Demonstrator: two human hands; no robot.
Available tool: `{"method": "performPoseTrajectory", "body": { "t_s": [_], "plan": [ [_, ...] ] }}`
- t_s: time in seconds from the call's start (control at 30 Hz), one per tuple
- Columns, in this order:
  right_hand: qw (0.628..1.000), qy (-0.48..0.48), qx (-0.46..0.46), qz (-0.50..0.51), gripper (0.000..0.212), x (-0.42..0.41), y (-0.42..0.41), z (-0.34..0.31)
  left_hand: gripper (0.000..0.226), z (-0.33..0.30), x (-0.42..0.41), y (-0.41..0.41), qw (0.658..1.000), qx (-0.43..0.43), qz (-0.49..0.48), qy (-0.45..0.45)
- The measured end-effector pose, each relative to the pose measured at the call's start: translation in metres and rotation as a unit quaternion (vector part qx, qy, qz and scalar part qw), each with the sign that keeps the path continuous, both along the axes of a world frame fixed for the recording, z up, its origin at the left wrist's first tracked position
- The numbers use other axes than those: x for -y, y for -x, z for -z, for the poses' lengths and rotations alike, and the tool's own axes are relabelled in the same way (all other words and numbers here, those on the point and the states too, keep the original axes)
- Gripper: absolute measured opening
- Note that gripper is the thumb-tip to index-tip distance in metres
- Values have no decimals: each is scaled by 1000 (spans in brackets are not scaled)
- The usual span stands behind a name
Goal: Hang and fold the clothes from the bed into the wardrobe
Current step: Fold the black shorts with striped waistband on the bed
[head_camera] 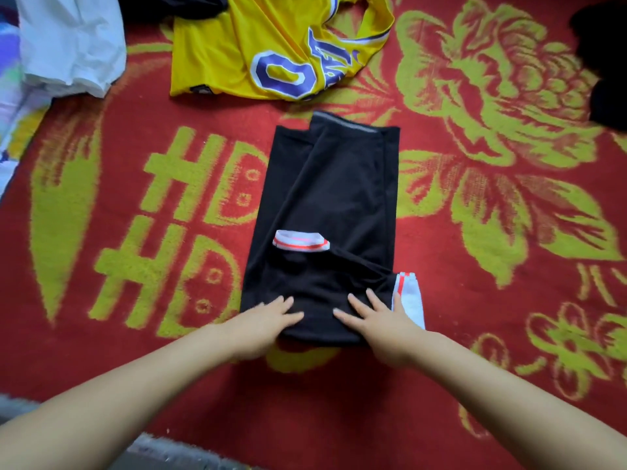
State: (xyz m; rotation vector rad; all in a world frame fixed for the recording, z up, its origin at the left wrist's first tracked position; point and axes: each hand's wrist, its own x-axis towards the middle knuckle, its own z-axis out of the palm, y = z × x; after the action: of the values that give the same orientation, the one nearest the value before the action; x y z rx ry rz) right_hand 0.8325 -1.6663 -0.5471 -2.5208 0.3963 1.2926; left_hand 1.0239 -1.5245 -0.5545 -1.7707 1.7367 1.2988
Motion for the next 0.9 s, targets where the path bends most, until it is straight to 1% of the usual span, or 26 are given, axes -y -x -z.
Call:
{"method": "performPoseTrajectory", "body": {
  "t_s": [0.07,0.1,0.13,0.17,0.2,0.27,0.33,0.37,0.4,0.43,0.47,0.5,0.53,0.57,0.6,0.63,0.67,0.7,0.73,0.8,0.83,0.9],
  "plan": [
    [989,-130,-72,4,87,-1,3,-25,68,-29,0,-2,987,-110,-49,-107],
    [978,-189,-90,19,81,2,3,-37,59,-42,2,-5,973,-147,-74,-161],
    [968,-228,-93,39,70,7,0,-48,48,-54,5,-12,961,-164,-98,-199],
    [963,-247,-86,59,57,16,-6,-59,38,-63,11,-20,955,-163,-121,-216],
    [964,-247,-68,75,44,29,-14,-66,32,-69,20,-31,954,-153,-146,-214],
    [974,-207,-20,88,27,62,-36,-76,26,-74,47,-57,953,-145,-203,-170],
    [985,-141,33,92,26,99,-63,-78,21,-71,83,-86,947,-145,-259,-119],
    [987,-105,60,107,26,116,-76,-74,20,-66,102,-100,947,-130,-281,-90],
    [985,-64,87,131,25,131,-86,-66,22,-62,119,-112,949,-101,-295,-55],
    [980,-17,116,164,31,142,-96,-58,27,-56,135,-120,951,-62,-302,-16],
    [966,27,157,202,37,148,-102,-47,34,-47,147,-124,951,-14,-307,28],
    [946,73,202,244,43,149,-105,-38,39,-36,154,-123,946,50,-309,82],
    [918,126,253,277,48,144,-106,-28,42,-24,156,-117,930,124,-310,151],
    [893,179,303,280,51,132,-106,-19,44,-13,152,-106,908,190,-300,224],
    [876,216,348,254,52,113,-105,-9,49,-1,146,-89,888,229,-274,288],
    [869,227,384,215,52,89,-105,1,53,9,137,-69,881,245,-232,331],
    [873,218,399,178,53,64,-104,11,57,20,127,-47,883,246,-188,352],
    [883,209,391,152,54,44,-102,22,58,32,116,-28,890,250,-156,348],
    [896,209,362,149,55,35,-97,34,58,45,107,-17,898,244,-167,325],
    [902,232,307,194,56,44,-83,58,59,68,95,-18,902,228,-245,273],
    [899,244,300,206,56,56,-74,67,59,77,89,-26,897,230,-264,271],
    [898,246,312,187,56,74,-58,75,61,89,76,-45,888,232,-276,285]
  ]
}}
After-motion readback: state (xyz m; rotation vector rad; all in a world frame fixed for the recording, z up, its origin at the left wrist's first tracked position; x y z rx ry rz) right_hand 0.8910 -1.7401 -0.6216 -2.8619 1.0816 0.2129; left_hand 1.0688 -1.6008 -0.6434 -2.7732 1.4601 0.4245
